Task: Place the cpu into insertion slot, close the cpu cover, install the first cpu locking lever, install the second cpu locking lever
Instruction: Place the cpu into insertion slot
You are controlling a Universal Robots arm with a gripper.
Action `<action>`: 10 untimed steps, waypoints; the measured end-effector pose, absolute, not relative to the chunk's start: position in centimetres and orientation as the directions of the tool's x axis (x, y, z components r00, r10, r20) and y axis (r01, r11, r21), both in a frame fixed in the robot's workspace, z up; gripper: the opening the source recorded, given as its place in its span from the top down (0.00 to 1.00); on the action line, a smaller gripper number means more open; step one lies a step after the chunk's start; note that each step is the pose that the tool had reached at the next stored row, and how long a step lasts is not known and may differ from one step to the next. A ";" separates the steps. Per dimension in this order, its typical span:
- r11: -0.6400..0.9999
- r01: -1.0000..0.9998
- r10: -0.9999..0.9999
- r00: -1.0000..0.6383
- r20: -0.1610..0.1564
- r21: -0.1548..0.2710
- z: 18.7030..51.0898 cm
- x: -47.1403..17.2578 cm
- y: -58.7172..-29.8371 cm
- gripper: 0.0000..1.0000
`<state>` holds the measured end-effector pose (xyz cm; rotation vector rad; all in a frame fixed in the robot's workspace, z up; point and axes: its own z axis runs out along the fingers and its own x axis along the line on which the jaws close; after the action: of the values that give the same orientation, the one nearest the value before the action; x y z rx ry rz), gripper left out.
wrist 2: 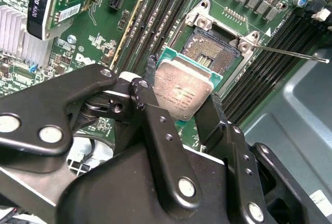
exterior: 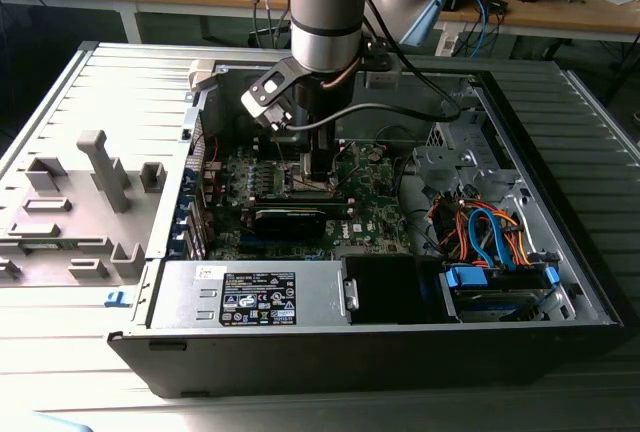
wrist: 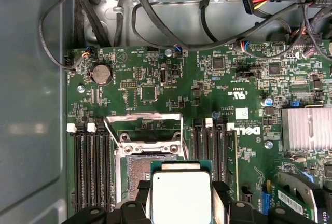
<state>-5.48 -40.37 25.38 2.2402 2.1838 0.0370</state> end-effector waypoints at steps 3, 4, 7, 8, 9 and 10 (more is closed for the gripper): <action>-0.026 0.999 1.000 0.025 0.008 0.026 25.3 -5.5 -40.3 0.45; -0.026 0.999 1.000 0.025 0.008 0.026 25.3 -5.5 -40.3 0.45; -0.026 0.999 1.000 0.025 0.008 0.026 25.3 -5.5 -40.3 0.45; -0.026 0.999 1.000 0.025 0.008 0.026 25.3 -5.5 -40.3 0.45; -0.026 0.999 1.000 0.025 0.008 0.026 25.3 -5.5 -40.3 0.45; -0.026 0.999 1.000 0.025 0.008 0.026 25.3 -5.5 -40.3 0.45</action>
<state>-5.48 -40.30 25.25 2.2402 2.1837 0.0368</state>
